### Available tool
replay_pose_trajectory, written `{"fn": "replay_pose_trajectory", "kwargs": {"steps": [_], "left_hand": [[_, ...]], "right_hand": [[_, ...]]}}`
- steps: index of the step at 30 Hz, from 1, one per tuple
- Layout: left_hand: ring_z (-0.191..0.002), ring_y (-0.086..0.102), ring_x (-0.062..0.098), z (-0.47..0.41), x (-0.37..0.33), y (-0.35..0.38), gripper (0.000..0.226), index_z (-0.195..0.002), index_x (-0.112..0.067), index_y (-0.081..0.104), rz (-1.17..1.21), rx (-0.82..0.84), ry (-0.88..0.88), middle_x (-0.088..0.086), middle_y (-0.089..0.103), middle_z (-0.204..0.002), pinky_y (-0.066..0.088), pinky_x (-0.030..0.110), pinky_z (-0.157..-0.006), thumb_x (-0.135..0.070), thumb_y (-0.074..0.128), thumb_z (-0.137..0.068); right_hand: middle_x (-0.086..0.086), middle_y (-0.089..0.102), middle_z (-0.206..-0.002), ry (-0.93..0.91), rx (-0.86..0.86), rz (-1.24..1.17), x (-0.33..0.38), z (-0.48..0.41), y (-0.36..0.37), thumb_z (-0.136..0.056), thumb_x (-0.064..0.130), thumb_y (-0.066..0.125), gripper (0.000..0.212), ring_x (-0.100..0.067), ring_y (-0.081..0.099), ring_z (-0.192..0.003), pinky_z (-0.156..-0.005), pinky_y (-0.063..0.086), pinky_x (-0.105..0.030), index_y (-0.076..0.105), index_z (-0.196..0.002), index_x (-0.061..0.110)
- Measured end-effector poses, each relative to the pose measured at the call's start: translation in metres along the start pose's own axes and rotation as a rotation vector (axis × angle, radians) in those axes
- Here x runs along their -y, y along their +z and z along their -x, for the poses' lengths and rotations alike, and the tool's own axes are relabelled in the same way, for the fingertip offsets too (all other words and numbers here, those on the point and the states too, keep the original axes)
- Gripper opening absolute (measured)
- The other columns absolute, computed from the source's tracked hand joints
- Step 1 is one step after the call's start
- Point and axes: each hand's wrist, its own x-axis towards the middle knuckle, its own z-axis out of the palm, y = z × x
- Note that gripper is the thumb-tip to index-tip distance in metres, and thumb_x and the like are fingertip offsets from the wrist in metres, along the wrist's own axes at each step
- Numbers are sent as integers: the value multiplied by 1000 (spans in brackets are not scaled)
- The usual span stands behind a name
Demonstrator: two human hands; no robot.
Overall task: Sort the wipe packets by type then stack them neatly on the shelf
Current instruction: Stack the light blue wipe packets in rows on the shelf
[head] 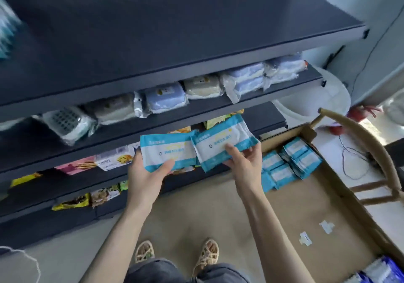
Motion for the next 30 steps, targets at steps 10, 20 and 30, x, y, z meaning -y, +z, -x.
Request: {"fn": "replay_pose_trajectory", "kwargs": {"steps": [10, 20, 30], "left_hand": [[-84, 67, 1, -45, -67, -167, 13, -99, -24, 62, 228, -162, 201, -14, 72, -88, 54, 18, -62, -14, 60, -91], [-88, 65, -3, -144, -112, -311, 21, -99, -26, 62, 93, -183, 314, -15, 68, -95, 51, 12, -69, -9, 66, -86], [-86, 65, 3, -262, -131, -364, 25, -100, -24, 63, -13, -118, 258, -10, 69, -94, 51, 21, -75, -5, 67, -85]], "right_hand": [[-6, 69, -97, -82, 211, -119, 19, 50, 197, -91, 9, 61, 11, -18, 70, -89, -61, 56, -25, 56, -100, 13], [-9, 68, -89, -258, 273, -18, 11, 62, 365, -88, 11, 66, 11, -19, 68, -85, -71, 57, -31, 55, -87, 10], [-9, 67, -101, -279, 427, 119, -2, 15, 459, -88, -2, 62, 17, -17, 69, -91, -66, 58, -25, 55, -100, 8]]}}
